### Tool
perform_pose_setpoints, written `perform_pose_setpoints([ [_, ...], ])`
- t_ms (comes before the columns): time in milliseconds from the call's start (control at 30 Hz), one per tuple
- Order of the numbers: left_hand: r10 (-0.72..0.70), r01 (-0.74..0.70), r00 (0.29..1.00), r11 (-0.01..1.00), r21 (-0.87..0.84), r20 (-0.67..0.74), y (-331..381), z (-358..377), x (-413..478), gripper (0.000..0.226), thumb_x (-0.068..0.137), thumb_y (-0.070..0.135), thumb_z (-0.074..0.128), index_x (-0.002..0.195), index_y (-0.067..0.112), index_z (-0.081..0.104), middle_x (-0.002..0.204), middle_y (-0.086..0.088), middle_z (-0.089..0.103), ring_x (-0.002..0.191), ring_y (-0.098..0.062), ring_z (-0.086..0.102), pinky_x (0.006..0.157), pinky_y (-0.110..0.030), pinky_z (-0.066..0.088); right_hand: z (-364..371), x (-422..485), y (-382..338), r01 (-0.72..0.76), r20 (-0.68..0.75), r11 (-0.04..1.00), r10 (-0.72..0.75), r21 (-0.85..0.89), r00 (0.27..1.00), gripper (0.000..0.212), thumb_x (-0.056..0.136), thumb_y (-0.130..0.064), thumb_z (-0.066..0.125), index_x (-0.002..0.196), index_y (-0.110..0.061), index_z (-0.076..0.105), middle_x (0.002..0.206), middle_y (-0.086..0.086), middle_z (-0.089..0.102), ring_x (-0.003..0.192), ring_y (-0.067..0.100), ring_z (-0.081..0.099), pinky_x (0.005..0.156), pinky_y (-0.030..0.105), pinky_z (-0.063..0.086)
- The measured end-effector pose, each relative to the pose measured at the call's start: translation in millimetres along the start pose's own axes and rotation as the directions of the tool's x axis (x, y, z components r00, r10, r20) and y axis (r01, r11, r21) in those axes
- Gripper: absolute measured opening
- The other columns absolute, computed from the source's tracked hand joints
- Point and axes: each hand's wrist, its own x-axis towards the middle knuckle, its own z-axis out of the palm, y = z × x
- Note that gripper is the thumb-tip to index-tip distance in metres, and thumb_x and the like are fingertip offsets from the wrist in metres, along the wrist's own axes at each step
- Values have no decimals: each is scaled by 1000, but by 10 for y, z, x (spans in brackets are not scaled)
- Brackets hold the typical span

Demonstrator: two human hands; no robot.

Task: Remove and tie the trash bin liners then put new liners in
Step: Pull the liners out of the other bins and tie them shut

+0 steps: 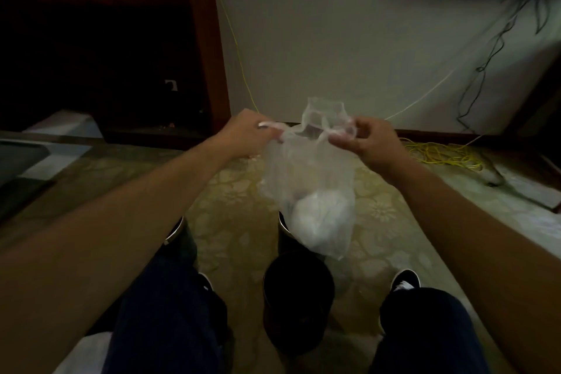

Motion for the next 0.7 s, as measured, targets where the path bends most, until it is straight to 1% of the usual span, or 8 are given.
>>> perform_pose_setpoints([
  [100, 62, -49, 994, 988, -145, 92, 329, 75, 4, 30, 102, 36, 55, 94, 15, 76, 77, -4, 70, 60, -9, 67, 58, -29, 57, 229, 79, -172, 45, 108, 993, -34, -108, 994, 57, 65, -54, 86, 97, -9, 70, 99, 17, 73, 90, 28, 69, 83, 50, 56],
  [167, 94, -76, 989, 985, -153, 116, 499, 116, -17, 32, 104, 32, 51, 100, 8, 71, 77, -4, 66, 53, -5, 62, 46, -19, 50, 325, 101, -219, 73, 121, 981, -52, -180, 991, 50, 75, -52, 82, 97, -9, 67, 97, 14, 71, 88, 29, 67, 79, 45, 56],
  [267, 128, -90, 979, 970, -225, 157, 448, 87, -83, 20, 102, 19, 56, 113, 11, 70, 92, -1, 70, 65, -2, 66, 57, -17, 54, 381, 124, -216, 115, -4, 955, -121, -272, 993, 33, 88, -35, 77, 97, -5, 68, 93, 13, 70, 81, 24, 64, 71, 39, 52],
  [367, 63, 18, 987, 869, -494, 147, 6, 57, -219, 39, 93, -2, 61, 123, 23, 66, 115, 1, 72, 94, -6, 70, 72, -25, 60, 357, 114, -158, 103, -40, 948, -121, -302, 992, 25, 85, -25, 79, 98, -5, 70, 95, 12, 72, 88, 27, 67, 81, 46, 57],
  [467, -67, 104, 990, 943, -316, 127, -498, 189, -475, 62, 87, -5, 69, 134, 33, 51, 145, -6, 52, 114, -15, 61, 72, -20, 55, 309, 72, -151, 21, -14, 995, -22, -93, 1000, 26, 84, -18, 80, 103, -4, 69, 99, 13, 73, 93, 30, 71, 86, 51, 59],
  [533, -86, 116, 972, 985, -126, 218, -664, 361, -601, 101, 74, 22, 88, 153, 39, 27, 156, 6, 32, 135, -15, 41, 97, -30, 49, 346, 36, -221, -33, 63, 987, 24, 159, 998, 28, 86, -9, 78, 110, 0, 67, 104, 17, 73, 95, 31, 73, 87, 47, 61],
  [600, 9, 38, 968, 982, -185, 252, -609, 541, -631, 132, 56, 47, 95, 158, 38, 12, 161, 13, 22, 143, -8, 29, 114, -37, 38, 433, 25, -314, -45, 140, 955, 4, 294, 990, 32, 87, -3, 74, 116, 7, 64, 106, 22, 72, 95, 30, 73, 84, 41, 62],
  [700, 109, -56, 984, 940, -337, 142, -419, 783, -566, 95, 61, 33, 97, 141, 29, 44, 129, 17, 58, 115, 16, 54, 88, -12, 50, 570, 31, -458, 5, 201, 959, -65, 285, 977, 26, 87, 0, 73, 111, 6, 65, 94, 12, 72, 83, 16, 73, 71, 27, 59],
])
